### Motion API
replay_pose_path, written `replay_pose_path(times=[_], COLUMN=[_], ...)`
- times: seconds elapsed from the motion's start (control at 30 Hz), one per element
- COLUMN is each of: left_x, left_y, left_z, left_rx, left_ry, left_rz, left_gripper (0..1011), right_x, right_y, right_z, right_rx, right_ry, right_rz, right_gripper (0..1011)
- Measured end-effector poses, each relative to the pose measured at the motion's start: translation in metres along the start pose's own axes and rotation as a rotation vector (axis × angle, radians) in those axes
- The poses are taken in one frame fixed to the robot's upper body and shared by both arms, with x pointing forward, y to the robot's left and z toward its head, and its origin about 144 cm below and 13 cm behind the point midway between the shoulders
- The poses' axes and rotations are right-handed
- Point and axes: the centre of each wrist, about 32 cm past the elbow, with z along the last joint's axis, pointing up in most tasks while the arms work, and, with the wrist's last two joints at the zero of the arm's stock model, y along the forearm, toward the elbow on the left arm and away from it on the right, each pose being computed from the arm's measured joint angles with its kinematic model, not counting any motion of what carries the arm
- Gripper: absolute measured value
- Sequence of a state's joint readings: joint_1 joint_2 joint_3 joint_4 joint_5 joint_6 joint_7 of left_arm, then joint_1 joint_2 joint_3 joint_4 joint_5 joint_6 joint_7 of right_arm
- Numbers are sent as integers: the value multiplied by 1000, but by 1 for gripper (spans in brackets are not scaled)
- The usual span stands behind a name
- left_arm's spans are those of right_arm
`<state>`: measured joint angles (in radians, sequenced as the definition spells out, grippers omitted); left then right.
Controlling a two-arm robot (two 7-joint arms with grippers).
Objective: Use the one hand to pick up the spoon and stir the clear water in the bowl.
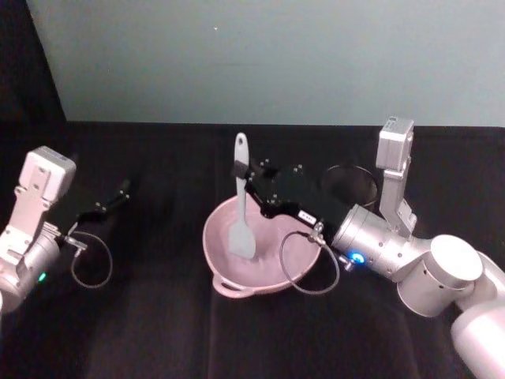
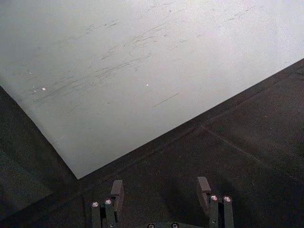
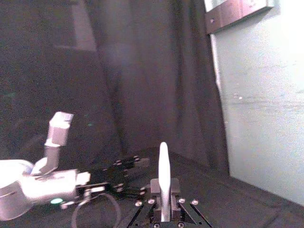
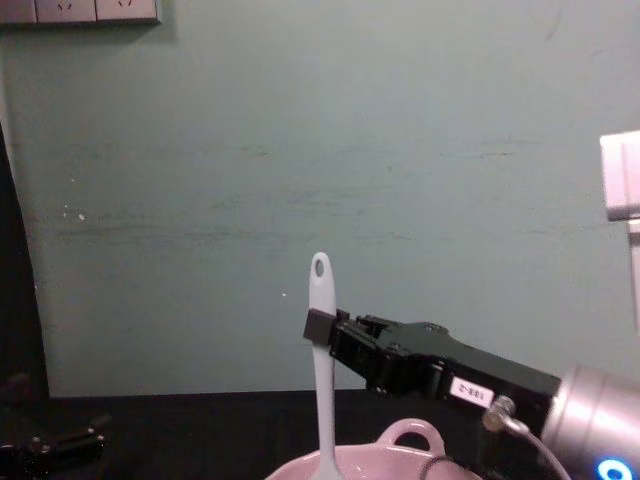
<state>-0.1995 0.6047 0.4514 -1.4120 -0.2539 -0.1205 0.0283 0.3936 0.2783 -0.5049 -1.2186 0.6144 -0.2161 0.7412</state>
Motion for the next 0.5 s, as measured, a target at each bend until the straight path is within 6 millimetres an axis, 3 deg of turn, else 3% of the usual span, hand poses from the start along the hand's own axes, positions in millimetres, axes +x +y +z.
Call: replay_pose_path(times=[0.23,0.5], left_x=[0,0], left_y=[0,0], left_z=[0,0], left_rx=[0,0], left_ry=[0,0], left_rz=[0,0], left_gripper=[1011,1011], right_x=[20,32], right_y=[10,-5], right_z=[-3,4], right_rx=[20,31], right_ry=[-40,-83], right_rz=[-72,-129], right_gripper=[112,112])
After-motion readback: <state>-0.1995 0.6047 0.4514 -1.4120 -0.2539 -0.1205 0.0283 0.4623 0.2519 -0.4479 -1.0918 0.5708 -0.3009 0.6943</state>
